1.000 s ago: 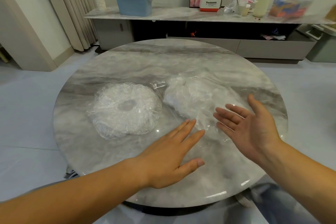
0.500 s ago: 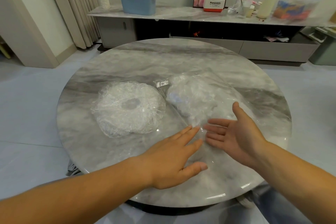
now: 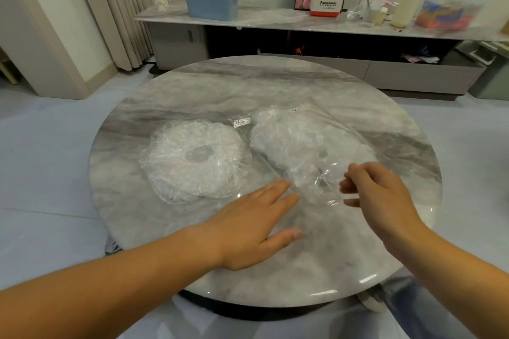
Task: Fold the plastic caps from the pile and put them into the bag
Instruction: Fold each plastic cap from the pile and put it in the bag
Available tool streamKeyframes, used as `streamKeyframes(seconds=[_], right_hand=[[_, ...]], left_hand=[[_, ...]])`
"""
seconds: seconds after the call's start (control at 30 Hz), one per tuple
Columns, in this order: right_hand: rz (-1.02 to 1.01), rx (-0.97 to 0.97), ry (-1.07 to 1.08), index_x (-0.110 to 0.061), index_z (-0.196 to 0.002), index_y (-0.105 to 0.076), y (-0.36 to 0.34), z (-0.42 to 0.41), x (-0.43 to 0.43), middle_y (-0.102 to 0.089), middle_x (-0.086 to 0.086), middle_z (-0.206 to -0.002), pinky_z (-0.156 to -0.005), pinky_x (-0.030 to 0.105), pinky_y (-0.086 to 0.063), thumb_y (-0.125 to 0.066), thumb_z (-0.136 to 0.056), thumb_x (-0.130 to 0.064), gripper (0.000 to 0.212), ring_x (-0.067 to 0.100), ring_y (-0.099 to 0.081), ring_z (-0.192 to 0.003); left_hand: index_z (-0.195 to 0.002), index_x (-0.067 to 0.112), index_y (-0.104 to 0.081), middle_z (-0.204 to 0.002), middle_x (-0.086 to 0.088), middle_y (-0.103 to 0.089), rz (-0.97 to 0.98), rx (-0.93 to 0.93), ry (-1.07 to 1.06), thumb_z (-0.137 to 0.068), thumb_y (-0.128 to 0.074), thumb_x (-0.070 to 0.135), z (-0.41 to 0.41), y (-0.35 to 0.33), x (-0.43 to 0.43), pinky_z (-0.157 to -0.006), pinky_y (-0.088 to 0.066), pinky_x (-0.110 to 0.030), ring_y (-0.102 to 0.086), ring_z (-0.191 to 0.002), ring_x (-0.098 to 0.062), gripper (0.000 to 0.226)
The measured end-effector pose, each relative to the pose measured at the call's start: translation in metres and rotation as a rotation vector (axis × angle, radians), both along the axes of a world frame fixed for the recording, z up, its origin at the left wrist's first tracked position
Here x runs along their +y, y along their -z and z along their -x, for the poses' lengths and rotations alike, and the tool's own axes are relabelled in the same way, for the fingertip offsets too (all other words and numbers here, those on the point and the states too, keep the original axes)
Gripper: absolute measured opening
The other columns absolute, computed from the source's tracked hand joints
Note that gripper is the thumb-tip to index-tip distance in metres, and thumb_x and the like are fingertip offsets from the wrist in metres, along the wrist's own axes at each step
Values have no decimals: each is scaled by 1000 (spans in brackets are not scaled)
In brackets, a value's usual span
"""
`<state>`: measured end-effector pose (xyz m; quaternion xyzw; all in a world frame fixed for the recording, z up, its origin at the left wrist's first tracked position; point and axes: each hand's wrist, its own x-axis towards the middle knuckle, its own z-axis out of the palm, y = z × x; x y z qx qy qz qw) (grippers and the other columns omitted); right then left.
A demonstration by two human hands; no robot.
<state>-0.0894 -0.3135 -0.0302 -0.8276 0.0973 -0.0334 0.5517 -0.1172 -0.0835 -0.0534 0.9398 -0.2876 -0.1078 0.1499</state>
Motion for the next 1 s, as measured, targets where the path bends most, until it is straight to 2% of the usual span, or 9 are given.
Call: streamKeyframes(seconds=[0.17,0.27,0.37,0.47,0.6,0.7,0.83,0.9,1.0], right_hand=[[374,-438,-343,-23,-84,-62,-9,1,38,-60,-11,-88,-71,16,-44,-49,-97,-35,22,6,-58,-87],[532,-429,-710,-24,-104,-70,1,-2,71,-61,-13,-117,-95,10,-37,-41,-97,-51,40,4,-50,-117],[724,-255,-939,-23,-135,-61,21,-6,99,-34,-3,-159,-119,21,-18,-40,-102,-55,50,11,-17,-151],[827,-137,-949,-23,-146,-48,41,-14,113,-13,3,-169,-127,41,-7,-31,-99,-64,65,20,5,-156],[1011,-189,-854,-25,-147,-45,51,-21,106,-9,4,-170,-126,37,5,1,-84,-74,92,23,10,-156],[1110,-301,-775,-22,-138,-55,52,-23,99,-27,8,-165,-126,40,6,2,-91,-72,89,27,-3,-157],[1105,-434,-666,-18,-114,-70,48,-26,97,-64,2,-132,-124,50,5,-14,-98,-63,74,29,-41,-144],[1065,-312,-674,-21,-118,-66,43,-26,95,-62,-7,-128,-121,47,16,0,-90,-69,86,21,-34,-147],[1020,-210,-700,-24,-115,-60,44,-26,82,-60,-12,-124,-122,46,11,8,-84,-68,87,15,-25,-150]], left_hand=[[-145,24,-48,-152,0,-43,-82,-152,-239,-89,-9,70,-6,-5,49,-116,-23,-26,-39,-141,-18,81],[-134,26,-60,-159,-4,-36,-173,-175,-360,-81,2,68,-7,4,85,-122,-7,-29,-24,-150,-21,92],[-134,26,-60,-164,-3,-27,-229,-159,-412,-82,5,67,-7,11,107,-122,1,-31,-14,-154,-19,92],[-131,26,-61,-161,0,-32,-205,-150,-419,-99,-14,59,-8,17,119,-123,-2,-32,-20,-151,-16,66],[-118,19,-66,-130,4,-60,-138,-238,-373,-90,-8,59,-12,19,124,-114,-13,-22,-50,-126,-13,75],[-114,12,-68,-120,1,-66,-115,-325,-354,-96,-21,52,-13,17,123,-106,-21,-23,-59,-112,-18,64],[-126,11,-67,-131,-1,-64,-34,-392,-322,-98,-34,45,-6,14,117,-112,-29,-31,-57,-119,-19,55],[-130,11,-65,-133,-1,-63,-8,-367,-265,-98,-36,45,1,13,111,-115,-28,-31,-54,-120,-15,54],[-132,14,-64,-134,2,-62,-7,-299,-142,-99,-39,44,11,17,104,-119,-25,-30,-55,-121,-11,51]])
